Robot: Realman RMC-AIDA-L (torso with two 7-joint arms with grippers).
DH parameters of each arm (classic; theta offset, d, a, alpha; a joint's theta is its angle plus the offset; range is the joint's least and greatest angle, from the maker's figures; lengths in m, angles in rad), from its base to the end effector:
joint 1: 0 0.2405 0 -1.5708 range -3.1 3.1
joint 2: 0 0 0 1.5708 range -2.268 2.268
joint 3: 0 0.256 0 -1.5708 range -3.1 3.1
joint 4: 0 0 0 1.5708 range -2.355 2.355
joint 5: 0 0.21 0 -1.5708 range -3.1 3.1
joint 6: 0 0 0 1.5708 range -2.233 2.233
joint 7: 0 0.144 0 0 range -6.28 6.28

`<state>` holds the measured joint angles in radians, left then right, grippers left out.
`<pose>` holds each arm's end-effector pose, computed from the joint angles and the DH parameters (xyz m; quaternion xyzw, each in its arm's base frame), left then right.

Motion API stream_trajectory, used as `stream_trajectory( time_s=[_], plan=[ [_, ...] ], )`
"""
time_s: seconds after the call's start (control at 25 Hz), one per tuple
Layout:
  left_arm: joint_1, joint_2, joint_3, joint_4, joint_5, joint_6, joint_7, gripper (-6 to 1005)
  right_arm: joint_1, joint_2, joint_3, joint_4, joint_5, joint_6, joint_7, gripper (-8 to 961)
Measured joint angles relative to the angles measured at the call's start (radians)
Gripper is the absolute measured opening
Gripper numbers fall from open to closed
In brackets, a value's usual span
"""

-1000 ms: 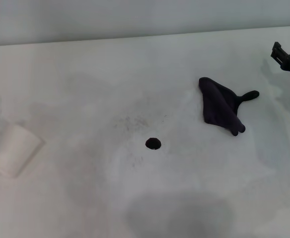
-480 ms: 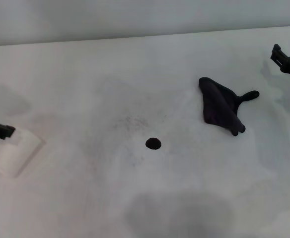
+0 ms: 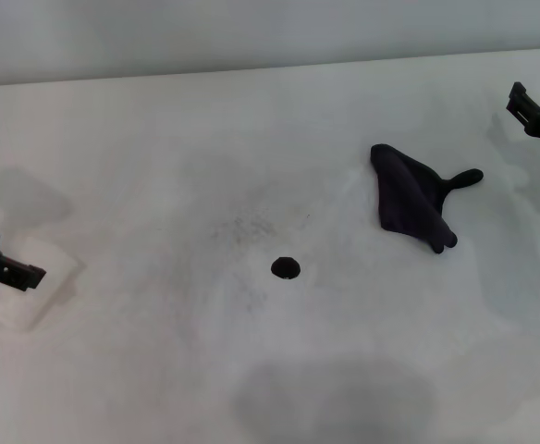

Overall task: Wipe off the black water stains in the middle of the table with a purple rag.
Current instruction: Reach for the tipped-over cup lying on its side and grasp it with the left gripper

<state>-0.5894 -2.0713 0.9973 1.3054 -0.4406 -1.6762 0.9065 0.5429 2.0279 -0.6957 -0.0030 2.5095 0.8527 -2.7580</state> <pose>-0.2377 0.3545 0.0615 -0.9075 -0.3385 0.1667 0.1843 0.3861 0.3566 0.0172 -0.6437 0.3854 0.2216 0.6230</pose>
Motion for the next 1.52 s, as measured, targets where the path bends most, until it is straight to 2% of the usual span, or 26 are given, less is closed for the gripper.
stream_trajectory(
  time_s=[0.24,0.56,0.88,1.52],
  plan=[
    [0.013,0.000,0.001,0.024,0.001,-0.004,-0.012,891,0.001,0.000,-0.001,-0.003,0.000,0.001,0.000,858],
    [0.046,-0.004,0.083,0.023,0.024,0.014,-0.027,891,-0.001,0.000,0.002,-0.001,0.000,0.047,0.000,858],
    [0.074,-0.004,0.088,0.019,0.021,0.067,-0.042,890,-0.006,0.000,-0.001,0.000,0.000,0.052,0.000,858],
    [0.074,-0.006,0.152,-0.123,0.016,0.225,-0.042,839,-0.017,0.000,-0.004,0.000,0.000,0.062,-0.001,858]
  ],
)
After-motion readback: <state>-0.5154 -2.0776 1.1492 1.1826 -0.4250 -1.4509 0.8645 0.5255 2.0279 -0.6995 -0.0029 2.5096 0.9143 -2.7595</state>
